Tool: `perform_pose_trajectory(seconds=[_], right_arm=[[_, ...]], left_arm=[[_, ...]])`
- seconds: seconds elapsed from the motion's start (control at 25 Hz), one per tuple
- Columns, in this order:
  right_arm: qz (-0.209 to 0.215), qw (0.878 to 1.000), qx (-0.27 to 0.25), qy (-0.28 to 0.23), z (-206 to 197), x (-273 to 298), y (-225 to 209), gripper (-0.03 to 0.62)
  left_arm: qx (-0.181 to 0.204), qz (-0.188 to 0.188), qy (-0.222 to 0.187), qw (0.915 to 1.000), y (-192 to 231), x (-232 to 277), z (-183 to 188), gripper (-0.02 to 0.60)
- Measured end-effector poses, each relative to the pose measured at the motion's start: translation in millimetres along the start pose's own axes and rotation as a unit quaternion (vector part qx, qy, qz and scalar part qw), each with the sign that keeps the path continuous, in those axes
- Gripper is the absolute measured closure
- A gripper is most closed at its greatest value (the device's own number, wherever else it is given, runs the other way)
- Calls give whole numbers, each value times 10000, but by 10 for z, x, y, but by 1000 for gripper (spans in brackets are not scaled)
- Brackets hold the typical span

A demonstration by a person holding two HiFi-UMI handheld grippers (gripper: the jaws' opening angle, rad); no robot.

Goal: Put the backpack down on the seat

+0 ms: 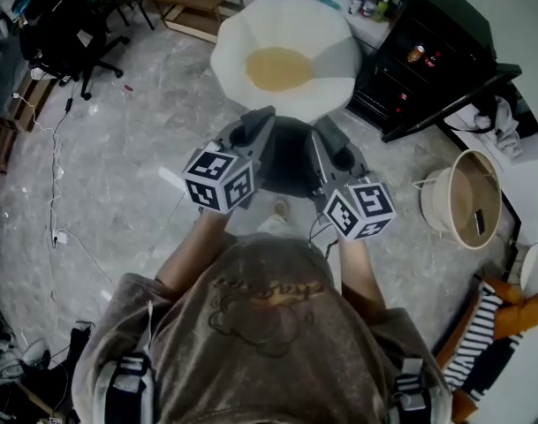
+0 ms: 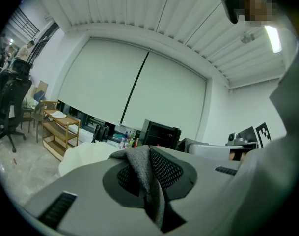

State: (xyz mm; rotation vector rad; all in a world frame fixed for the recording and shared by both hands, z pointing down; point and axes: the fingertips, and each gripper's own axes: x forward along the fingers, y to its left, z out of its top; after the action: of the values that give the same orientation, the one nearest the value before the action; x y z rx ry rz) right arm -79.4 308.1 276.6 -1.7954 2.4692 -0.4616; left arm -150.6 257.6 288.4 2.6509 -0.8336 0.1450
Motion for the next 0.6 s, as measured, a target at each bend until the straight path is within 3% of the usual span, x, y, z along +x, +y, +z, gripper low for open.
perform_pose_trajectory(seconds=[0.32, 0.6], right_arm=[[326, 9995, -2, 8, 234, 354, -436, 560], [301, 9995, -33, 9, 366, 689, -766, 560]], left_arm=[[6, 205, -93, 9997, 173, 479, 199, 546], [176, 172, -122, 9996, 343, 865, 354, 546]])
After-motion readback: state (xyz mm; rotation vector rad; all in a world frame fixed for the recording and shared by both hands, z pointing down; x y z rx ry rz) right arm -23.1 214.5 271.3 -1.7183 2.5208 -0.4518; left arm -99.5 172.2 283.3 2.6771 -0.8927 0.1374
